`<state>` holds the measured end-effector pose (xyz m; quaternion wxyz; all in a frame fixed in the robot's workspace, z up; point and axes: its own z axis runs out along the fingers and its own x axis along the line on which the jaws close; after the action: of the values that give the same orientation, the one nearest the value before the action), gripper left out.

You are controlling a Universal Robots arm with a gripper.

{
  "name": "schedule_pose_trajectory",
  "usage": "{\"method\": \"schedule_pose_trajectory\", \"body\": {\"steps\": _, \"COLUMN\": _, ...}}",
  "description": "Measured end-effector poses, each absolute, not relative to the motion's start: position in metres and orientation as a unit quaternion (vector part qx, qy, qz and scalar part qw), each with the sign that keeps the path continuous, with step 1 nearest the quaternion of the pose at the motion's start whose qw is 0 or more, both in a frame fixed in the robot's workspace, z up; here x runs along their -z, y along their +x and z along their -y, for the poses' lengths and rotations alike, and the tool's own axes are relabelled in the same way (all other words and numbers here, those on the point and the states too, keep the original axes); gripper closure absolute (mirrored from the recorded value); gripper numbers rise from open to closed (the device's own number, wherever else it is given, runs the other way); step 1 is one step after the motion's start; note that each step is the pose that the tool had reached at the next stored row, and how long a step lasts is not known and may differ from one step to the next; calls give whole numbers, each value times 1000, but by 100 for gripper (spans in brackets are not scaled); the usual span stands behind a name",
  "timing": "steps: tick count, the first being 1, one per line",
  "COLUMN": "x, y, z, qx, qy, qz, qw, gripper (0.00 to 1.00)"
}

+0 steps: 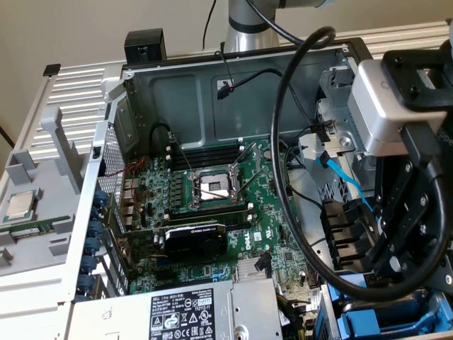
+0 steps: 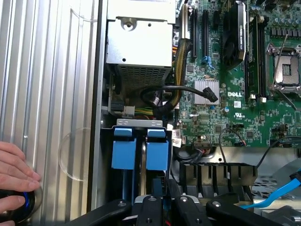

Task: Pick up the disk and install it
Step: 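Insert the second disk wire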

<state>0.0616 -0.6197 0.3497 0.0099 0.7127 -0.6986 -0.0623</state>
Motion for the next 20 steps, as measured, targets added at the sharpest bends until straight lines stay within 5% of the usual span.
{"method": "schedule_pose_trajectory", "body": {"steps": 20, "x": -347, "y": 64, "z": 621, "qx": 63, "qy": 713, "qz": 699, "qw": 10, "gripper": 84}}
